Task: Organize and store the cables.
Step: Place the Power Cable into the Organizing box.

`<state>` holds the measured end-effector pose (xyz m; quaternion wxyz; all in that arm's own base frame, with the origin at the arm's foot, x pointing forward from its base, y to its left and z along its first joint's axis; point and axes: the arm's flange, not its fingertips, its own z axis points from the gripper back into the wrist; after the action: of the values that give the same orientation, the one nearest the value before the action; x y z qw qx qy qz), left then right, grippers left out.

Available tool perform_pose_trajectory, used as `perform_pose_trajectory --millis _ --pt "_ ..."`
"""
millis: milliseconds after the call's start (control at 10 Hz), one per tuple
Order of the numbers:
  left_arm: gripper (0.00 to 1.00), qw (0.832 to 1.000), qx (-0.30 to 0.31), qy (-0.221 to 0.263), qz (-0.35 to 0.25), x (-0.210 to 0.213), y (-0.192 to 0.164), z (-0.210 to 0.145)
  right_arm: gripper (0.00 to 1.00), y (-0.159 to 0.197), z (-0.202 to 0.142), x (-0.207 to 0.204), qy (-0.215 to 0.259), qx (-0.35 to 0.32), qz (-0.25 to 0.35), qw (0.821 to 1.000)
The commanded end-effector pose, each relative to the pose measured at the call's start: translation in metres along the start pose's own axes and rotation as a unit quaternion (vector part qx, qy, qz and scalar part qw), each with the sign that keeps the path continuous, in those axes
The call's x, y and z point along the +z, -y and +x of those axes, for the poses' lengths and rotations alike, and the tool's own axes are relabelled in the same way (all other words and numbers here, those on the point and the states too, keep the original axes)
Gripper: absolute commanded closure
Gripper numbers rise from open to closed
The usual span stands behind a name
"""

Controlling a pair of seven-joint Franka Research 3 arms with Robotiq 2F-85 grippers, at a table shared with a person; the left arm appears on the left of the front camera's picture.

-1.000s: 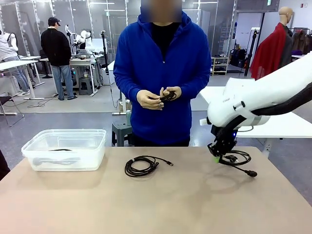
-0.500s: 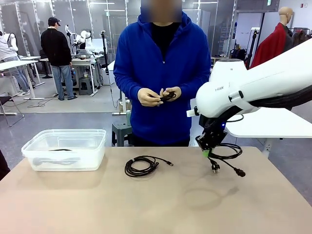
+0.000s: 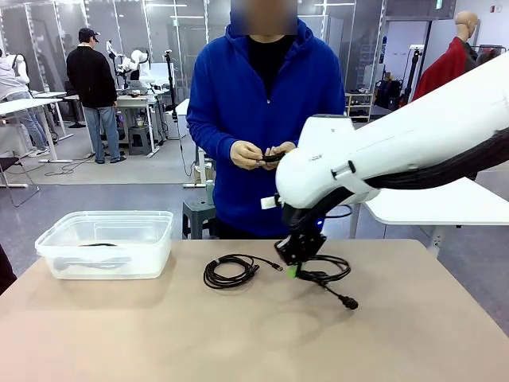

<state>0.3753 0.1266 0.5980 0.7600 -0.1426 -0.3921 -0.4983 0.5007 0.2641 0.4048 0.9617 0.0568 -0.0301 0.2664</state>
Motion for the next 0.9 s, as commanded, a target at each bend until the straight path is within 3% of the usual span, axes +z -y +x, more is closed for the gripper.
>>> perform_pose_trajectory --millis 0,500,700,800 --pt "0.00 1.000 -0.003 -0.002 0.000 0.001 0.000 0.001 0.85 -0.011 0.014 -0.009 -0.004 -0.008 0.018 1.000" --pt "0.00 1.000 -0.003 -0.002 0.000 0.001 0.000 0.001 0.85 -0.063 0.036 -0.074 -0.017 -0.015 0.095 0.995" --pt "0.00 1.000 -0.003 -0.002 0.000 0.001 0.000 0.001 0.85 -0.069 0.038 -0.100 -0.014 -0.028 0.155 0.987" --pt "0.00 1.000 -0.003 -0.002 0.000 0.001 0.000 0.001 0.85 -0.071 0.037 -0.105 -0.003 -0.039 0.156 0.987"
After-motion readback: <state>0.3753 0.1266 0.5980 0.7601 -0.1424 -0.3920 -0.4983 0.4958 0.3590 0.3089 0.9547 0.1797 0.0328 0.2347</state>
